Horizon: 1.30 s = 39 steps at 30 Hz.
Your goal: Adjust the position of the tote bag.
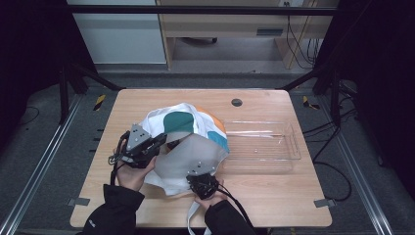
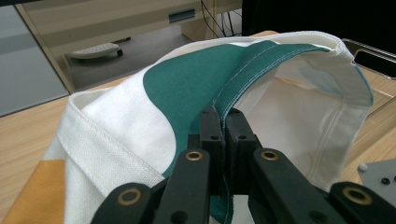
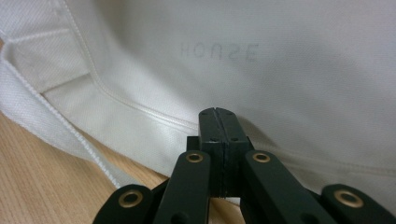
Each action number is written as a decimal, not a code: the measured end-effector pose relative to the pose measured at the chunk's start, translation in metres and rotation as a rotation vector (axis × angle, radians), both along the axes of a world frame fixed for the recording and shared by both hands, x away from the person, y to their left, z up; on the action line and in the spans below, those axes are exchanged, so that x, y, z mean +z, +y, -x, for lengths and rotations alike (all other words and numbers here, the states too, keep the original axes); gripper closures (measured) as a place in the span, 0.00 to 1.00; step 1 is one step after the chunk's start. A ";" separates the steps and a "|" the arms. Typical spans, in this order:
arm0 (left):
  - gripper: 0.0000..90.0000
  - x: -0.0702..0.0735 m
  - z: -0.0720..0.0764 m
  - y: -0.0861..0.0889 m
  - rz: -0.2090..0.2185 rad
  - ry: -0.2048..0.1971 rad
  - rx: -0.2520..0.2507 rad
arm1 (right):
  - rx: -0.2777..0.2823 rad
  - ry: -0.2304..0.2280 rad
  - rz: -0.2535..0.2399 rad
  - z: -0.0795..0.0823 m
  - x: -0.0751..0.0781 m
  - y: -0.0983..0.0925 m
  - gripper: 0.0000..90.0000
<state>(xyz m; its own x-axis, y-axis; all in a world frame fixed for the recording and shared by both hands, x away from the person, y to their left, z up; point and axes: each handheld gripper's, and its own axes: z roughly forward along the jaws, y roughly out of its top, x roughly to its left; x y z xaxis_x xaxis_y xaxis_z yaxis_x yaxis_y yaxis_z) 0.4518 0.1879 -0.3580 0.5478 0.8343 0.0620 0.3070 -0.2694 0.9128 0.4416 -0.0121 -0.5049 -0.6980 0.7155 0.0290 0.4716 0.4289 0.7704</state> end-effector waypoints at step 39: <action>0.98 0.067 -0.039 0.000 -0.014 -0.085 0.069 | -0.005 -0.002 0.015 0.000 0.000 0.002 1.00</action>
